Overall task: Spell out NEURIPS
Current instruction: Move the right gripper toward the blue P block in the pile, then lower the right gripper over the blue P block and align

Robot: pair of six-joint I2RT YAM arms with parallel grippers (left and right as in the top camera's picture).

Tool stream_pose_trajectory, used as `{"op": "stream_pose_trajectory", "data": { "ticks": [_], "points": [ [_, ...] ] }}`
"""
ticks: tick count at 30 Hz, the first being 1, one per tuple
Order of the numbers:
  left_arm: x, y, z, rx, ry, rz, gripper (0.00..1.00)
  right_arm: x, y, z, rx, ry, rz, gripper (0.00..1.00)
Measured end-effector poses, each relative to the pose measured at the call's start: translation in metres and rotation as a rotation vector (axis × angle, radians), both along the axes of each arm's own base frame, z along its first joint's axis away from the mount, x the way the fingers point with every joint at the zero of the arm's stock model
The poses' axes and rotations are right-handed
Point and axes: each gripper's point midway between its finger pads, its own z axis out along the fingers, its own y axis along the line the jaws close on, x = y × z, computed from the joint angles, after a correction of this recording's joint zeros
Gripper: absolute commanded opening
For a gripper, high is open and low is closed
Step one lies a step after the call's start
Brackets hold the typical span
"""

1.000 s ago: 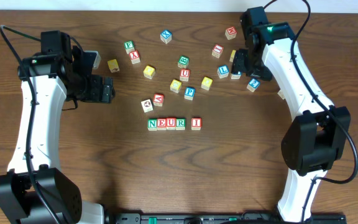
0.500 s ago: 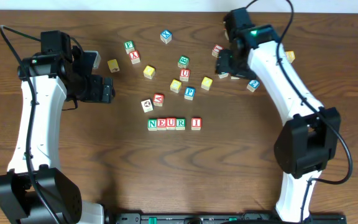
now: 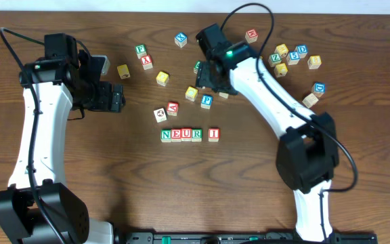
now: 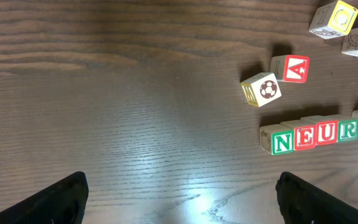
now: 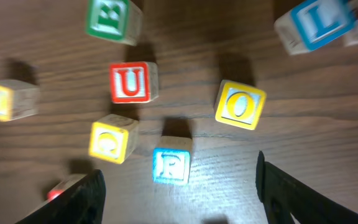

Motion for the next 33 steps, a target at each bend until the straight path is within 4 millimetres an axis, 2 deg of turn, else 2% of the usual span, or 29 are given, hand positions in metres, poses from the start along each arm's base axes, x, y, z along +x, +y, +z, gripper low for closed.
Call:
{"op": "stream_pose_trajectory", "data": {
  "ticks": [4, 7, 18, 28, 33],
  "points": [
    [0.0, 0.0, 0.0, 0.0, 0.0, 0.0, 0.95, -0.003, 0.0, -0.027, -0.022, 0.052, -0.023, 0.7],
    [0.0, 0.0, 0.0, 0.0, 0.0, 0.0, 0.95, -0.004, -0.001, -0.035, -0.029, 0.065, -0.032, 0.69],
    [0.0, 0.0, 0.0, 0.0, 0.0, 0.0, 0.95, -0.011, -0.002, -0.04, -0.048, 0.09, -0.048, 0.66],
    [0.0, 0.0, 0.0, 0.0, 0.0, 0.0, 0.95, -0.022, 0.016, -0.046, -0.076, 0.088, -0.014, 0.66],
    [0.0, 0.0, 0.0, 0.0, 0.0, 0.0, 0.95, -0.021, 0.015, -0.045, -0.084, 0.078, -0.028, 0.6]
  ]
}}
